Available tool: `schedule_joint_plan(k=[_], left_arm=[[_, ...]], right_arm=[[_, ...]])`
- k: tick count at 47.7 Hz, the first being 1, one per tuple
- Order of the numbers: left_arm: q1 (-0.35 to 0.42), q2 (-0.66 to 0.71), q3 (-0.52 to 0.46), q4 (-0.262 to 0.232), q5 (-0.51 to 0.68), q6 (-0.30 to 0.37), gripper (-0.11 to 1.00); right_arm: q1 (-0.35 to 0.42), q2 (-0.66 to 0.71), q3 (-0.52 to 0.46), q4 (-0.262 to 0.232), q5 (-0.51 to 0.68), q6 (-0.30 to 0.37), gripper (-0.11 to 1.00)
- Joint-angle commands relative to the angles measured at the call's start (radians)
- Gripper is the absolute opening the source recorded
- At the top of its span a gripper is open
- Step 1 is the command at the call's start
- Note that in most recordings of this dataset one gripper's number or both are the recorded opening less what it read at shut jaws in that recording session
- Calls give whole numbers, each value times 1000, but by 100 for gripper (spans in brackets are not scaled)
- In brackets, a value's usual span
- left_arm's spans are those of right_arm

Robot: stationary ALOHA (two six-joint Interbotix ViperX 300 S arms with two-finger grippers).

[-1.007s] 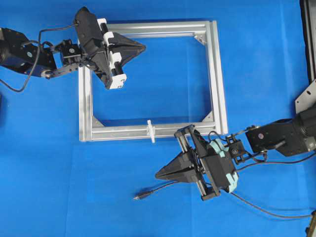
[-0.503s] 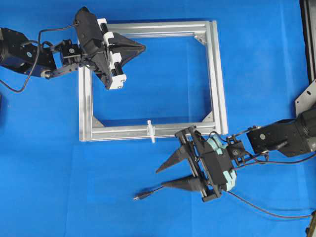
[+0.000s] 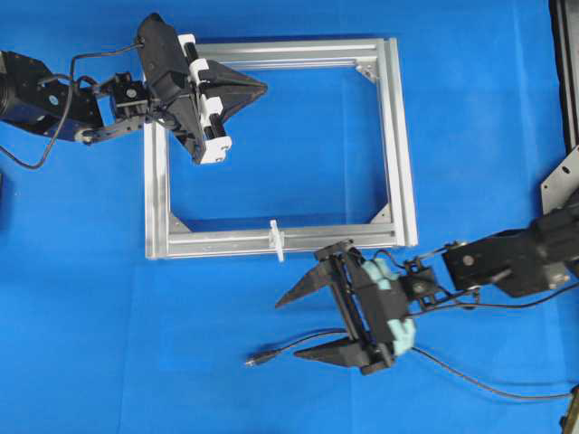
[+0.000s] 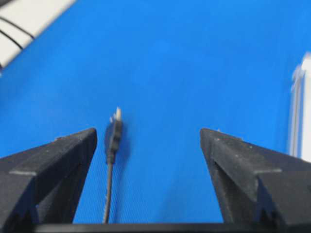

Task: Insert the wire through the string loop located in the center.
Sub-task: 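Open the right gripper and move it over the black USB cable plug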

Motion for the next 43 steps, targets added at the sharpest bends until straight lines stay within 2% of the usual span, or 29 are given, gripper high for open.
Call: schedule_joint_plan(k=[1, 8, 16, 43], left_arm=[[-2, -28, -6, 3, -6, -2, 0], [-3, -28, -5, 3, -6, -3, 0], [-2, -28, -5, 3, -6, -3, 0], [-2, -28, -5, 3, -6, -3, 0]], right_arm=[[9, 28, -32, 28, -6, 2, 76], [14, 91, -48, 84, -6, 2, 76], [23, 115, -46, 121, -6, 2, 76], [40, 117, -48, 130, -5, 2, 76]])
